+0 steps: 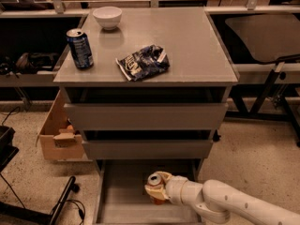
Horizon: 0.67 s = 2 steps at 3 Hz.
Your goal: Place coke can into bottom drawer
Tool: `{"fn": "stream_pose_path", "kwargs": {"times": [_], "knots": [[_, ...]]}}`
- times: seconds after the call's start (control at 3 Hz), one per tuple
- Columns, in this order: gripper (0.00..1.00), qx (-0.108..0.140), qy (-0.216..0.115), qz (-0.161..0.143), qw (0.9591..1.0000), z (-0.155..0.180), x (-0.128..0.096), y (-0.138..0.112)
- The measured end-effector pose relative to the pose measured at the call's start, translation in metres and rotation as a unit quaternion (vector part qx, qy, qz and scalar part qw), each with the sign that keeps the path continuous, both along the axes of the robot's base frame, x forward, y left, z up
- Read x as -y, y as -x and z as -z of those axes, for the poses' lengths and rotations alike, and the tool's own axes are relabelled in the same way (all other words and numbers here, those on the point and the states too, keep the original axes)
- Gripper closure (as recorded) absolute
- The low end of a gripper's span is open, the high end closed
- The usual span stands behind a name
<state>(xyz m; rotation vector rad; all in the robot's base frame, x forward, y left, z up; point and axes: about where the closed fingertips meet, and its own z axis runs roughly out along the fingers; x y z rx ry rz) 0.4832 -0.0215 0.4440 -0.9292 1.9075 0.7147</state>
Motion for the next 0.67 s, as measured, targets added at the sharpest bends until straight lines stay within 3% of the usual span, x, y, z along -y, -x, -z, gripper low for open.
{"fn": "stream_pose_path", "kwargs": {"times": [0.33,0.67], "knots": [[1.0,0.032,-0.012,-0.013,0.9993,0.017,-0.018,-0.021],[1.0,0.076,-0.034,-0.043,0.9956,0.058,-0.041,-0.049]]}}
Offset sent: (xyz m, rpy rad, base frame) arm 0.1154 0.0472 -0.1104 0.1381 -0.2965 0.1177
